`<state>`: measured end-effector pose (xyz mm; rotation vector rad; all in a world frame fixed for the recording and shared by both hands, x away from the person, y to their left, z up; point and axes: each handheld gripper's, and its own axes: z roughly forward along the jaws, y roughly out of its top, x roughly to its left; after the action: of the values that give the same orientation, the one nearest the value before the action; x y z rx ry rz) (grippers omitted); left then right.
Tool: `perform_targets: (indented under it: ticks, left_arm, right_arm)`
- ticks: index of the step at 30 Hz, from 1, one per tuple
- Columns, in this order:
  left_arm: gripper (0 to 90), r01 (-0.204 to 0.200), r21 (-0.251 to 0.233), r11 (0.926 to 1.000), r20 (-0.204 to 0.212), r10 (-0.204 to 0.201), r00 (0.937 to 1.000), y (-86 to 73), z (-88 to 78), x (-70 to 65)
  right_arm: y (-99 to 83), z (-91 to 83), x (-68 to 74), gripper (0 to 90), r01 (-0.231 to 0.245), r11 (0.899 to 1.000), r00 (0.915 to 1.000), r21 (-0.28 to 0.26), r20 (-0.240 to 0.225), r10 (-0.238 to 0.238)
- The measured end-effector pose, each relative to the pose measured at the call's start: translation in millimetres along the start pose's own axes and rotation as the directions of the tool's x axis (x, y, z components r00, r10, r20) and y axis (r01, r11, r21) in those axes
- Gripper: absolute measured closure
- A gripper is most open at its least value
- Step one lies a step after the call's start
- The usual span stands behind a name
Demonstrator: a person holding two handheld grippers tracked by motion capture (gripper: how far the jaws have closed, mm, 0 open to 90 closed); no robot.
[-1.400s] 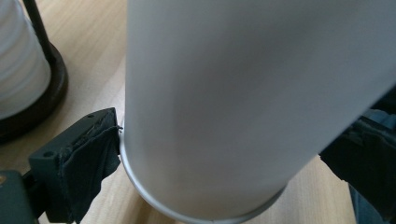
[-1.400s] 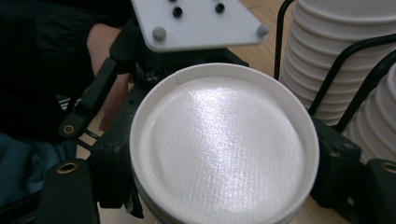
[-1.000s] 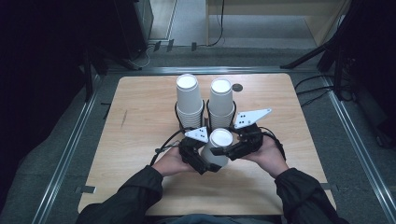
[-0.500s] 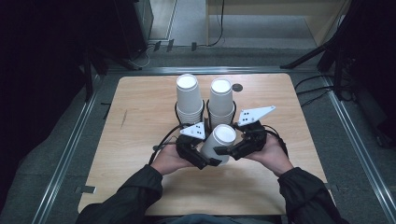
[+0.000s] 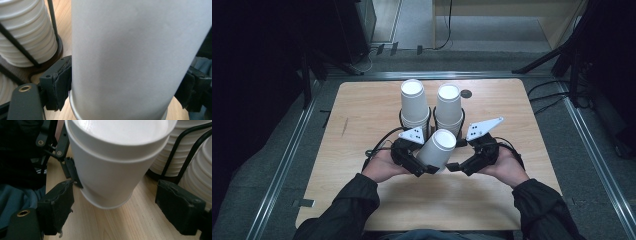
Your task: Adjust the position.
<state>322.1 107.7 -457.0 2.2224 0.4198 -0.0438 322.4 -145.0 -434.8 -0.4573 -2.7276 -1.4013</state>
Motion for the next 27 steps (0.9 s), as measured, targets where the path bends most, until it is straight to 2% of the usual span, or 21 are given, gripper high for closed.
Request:
perform_targets:
  ticks: [4,7,8,9,10,14,17,19,20,23,27]
  left_arm:
    - [14.5,0.016,0.029,0.9994,-0.014,-0.016,0.9998,1.1,-6.7,2.2]
    - [14.5,0.022,0.076,0.9969,-0.04,-0.019,0.999,1.0,-11.6,3.2]
    - [14.5,0.022,0.076,0.9969,-0.04,-0.019,0.999,1.0,-11.6,3.2]
    - [14.5,0.024,0.101,0.9946,-0.057,-0.018,0.9982,1.8,-12.4,2.3]
    - [14.4,0.011,0.138,0.9903,-0.079,0.0,0.9969,3.1,-13.9,0.9]
    - [14.4,0.001,0.169,0.9856,-0.081,0.013,0.9966,3.6,-15.0,0.4]
    - [14.4,-0.013,0.202,0.9793,-0.106,0.035,0.9938,2.5,-14.4,3.3]
    - [14.3,-0.009,0.215,0.9765,-0.105,0.032,0.9939,1.9,-14.0,4.8]
    - [14.3,0.005,0.228,0.9737,-0.097,0.018,0.9952,-0.2,-12.1,8.5]
    - [14.3,0.013,0.238,0.9711,-0.091,0.009,0.9958,-2.3,-9.7,12.9]
    - [14.3,0.021,0.259,0.9658,-0.081,0.0,0.9967,-4.1,-3.6,17.7]
  right_arm:
    - [-1.8,1.0,-0.2,15.7,0.004,1.0,1.0,0.009,-0.004,-0.004]
    - [-7.2,2.5,-1.9,15.8,0.007,0.999,0.9999,0.037,0.012,-0.007]
    - [-8.7,3.0,-2.7,16.0,0.005,0.999,0.9999,0.045,0.014,-0.005]
    - [-8.7,3.0,-2.7,16.0,0.005,0.999,0.9999,0.045,0.014,-0.005]
    - [-11.8,2.8,-2.9,18.0,0.001,0.999,0.9998,0.051,0.021,-0.002]
    - [-15.1,2.0,-2.8,18.5,0.006,0.999,0.9998,0.053,0.018,-0.006]
    - [-18.5,3.2,-2.8,18.5,0.008,0.997,0.9998,0.073,0.02,-0.01]
    - [-19.1,3.9,-2.8,18.5,0.012,0.997,0.9997,0.074,0.02,-0.014]
    - [-19.9,5.0,-2.1,18.6,0.028,0.996,0.9993,0.087,0.02,-0.03]
    - [-20.7,6.0,-2.3,18.8,0.039,0.995,0.999,0.095,0.019,-0.041]
    - [-22.4,8.2,-2.9,18.8,0.042,0.993,0.9989,0.108,0.017,-0.044]
